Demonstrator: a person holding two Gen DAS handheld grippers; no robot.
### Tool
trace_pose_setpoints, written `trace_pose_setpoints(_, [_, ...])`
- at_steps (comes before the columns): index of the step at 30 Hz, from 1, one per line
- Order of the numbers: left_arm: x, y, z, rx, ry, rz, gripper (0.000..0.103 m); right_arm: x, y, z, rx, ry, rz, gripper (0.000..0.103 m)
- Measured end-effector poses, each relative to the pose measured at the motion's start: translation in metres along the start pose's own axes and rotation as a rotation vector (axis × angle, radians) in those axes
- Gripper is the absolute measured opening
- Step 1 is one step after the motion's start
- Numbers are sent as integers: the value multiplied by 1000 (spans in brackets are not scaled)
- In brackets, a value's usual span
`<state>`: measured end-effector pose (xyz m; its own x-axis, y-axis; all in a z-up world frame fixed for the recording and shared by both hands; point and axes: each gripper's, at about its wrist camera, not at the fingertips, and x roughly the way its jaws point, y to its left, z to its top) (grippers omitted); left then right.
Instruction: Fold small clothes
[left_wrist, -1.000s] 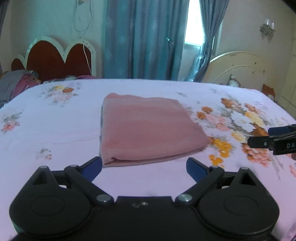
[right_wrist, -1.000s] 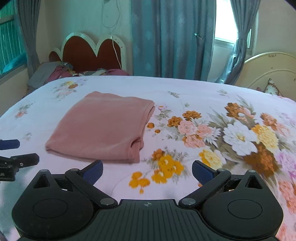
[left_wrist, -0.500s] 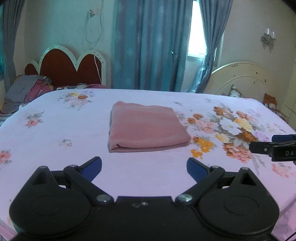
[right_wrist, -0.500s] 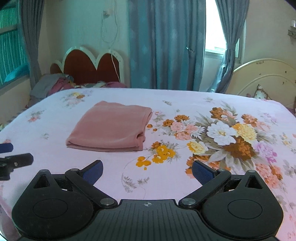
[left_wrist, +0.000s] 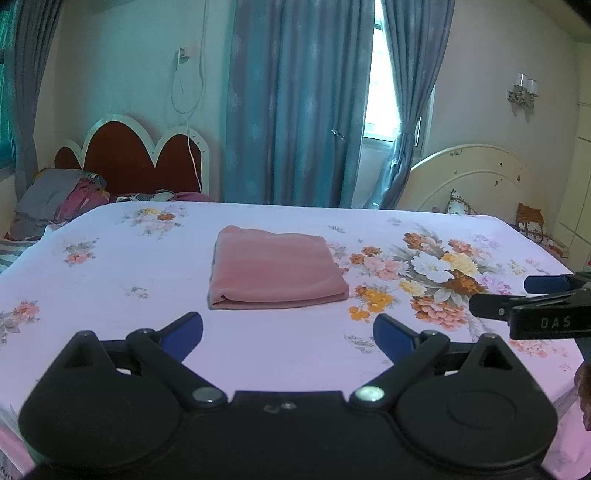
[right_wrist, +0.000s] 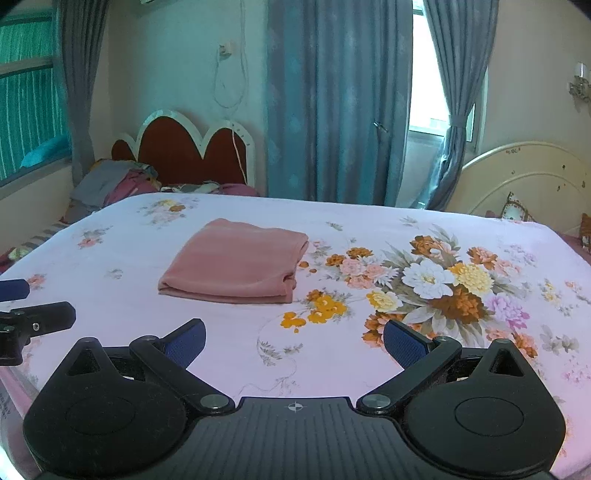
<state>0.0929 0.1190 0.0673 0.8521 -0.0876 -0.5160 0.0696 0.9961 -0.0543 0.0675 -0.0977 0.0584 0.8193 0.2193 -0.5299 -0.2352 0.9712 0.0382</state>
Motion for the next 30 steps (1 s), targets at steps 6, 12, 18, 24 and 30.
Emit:
trace_pose_setpoints(6, [-4, -5, -2, 8, -13, -8, 99, -7, -5, -1, 1, -10, -4, 101])
trace_pose_setpoints(12, [-5, -9, -2, 16, -22, -21, 99, -10, -11, 0, 5, -13, -11, 101])
trace_pose_setpoints(18, [-4, -10, -1, 16, -23, -22, 99, -10, -11, 0, 6, -11, -14, 101])
trace_pose_setpoints(24, [-2, -10, 0, 18, -21, -25, 99, -9, -12, 0, 9, -14, -12, 101])
trace_pose_setpoints(30, [-1, -9, 0, 19, -21, -26, 99, -9, -12, 0, 9, -13, -12, 101])
